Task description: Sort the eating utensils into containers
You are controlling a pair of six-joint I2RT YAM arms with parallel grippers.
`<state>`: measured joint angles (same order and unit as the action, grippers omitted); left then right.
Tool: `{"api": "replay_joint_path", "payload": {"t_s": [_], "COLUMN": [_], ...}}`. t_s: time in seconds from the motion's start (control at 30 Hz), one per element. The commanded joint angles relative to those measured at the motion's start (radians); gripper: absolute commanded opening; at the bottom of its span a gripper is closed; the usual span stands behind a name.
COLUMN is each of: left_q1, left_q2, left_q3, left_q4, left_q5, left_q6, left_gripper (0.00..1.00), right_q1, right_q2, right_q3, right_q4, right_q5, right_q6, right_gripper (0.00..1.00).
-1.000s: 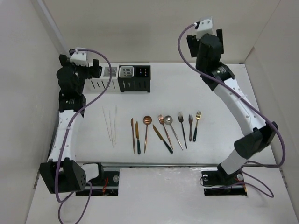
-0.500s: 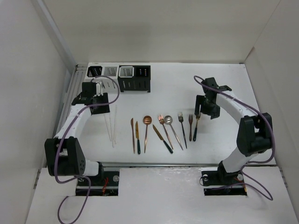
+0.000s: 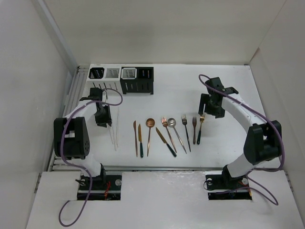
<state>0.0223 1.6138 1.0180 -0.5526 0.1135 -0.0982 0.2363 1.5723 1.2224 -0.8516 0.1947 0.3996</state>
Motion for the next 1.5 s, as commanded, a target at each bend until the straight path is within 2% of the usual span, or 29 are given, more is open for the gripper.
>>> {"api": "replay_joint_path", "payload": {"t_s": [0.0,0.17,0.27,0.37,0.43,0.47,0.5,0.53,0.77,0.93,1.1,1.2,1.27,1.3,1.33,1.4,1.43,1.47], "left_q1": [0.011,0.011,0.011,0.011,0.022,0.031,0.031,0.045,0.085,0.085,0.085,0.085,0.085,0.085,0.085,0.085,0.085,0.085], "left_q2": [0.041,0.087,0.121,0.169,0.192,0.204,0.204,0.204,0.201,0.082,-0.113,-0.202,-0.316,-0.357,-0.436,-0.492,-0.505,-0.505], "left_q3": [0.033,0.033,0.033,0.033,0.033,0.033,0.033,0.024,0.042,0.108,0.117,0.129,0.117,0.107,0.096,0.062,0.062,0.053], "left_q4": [-0.041,-0.041,-0.041,-0.041,-0.041,-0.041,-0.03,-0.03,-0.03,-0.043,-0.013,-0.013,0.022,0.051,0.144,0.28,0.448,0.538], "left_q5": [0.005,0.005,0.005,0.005,0.014,0.014,0.014,0.003,0.005,0.005,0.014,0.086,0.15,0.166,0.166,0.18,0.18,0.161], "left_q6": [-0.035,-0.035,-0.035,-0.035,-0.035,-0.035,-0.035,-0.035,0.006,0.078,0.207,0.312,0.379,0.405,0.42,0.43,0.413,0.373], "left_gripper": [0.24,0.24,0.32,0.33,0.26,0.19,0.06,0.02,0.0,0.0,0.0,0.0,0.0,0.0,0.0,0.0,0.0,0.0], "right_q1": [0.008,0.008,0.008,0.008,0.008,0.008,0.008,0.008,0.008,0.029,0.06,0.083,0.095,0.106,0.106,0.115,0.115,0.115], "right_q2": [-0.04,-0.098,-0.121,-0.121,-0.121,-0.121,-0.121,-0.13,-0.129,-0.11,-0.068,-0.032,-0.012,-0.003,0.018,0.037,0.054,0.063], "right_q3": [0.035,0.035,0.035,0.055,0.077,0.094,0.094,0.109,0.154,0.199,0.256,0.31,0.341,0.371,0.387,0.423,0.436,0.446], "right_q4": [0.005,-0.006,-0.015,-0.036,-0.049,-0.049,-0.062,-0.072,-0.072,-0.023,0.06,0.112,0.134,0.155,0.164,0.199,0.212,0.224], "right_q5": [0.055,0.078,0.089,0.109,0.118,0.132,0.132,0.143,0.152,0.12,0.074,0.04,0.04,0.04,0.04,0.026,0.014,0.014], "right_q6": [-0.001,-0.001,-0.001,-0.001,-0.001,-0.001,-0.001,-0.001,-0.001,-0.024,-0.068,-0.102,-0.123,-0.137,-0.151,-0.151,-0.162,-0.171], "right_gripper": [0.81,0.81,0.81,0.81,0.81,0.81,0.81,0.81,0.81,0.81,0.81,0.81,0.81,0.81,0.81,0.81,0.81,0.81]}}
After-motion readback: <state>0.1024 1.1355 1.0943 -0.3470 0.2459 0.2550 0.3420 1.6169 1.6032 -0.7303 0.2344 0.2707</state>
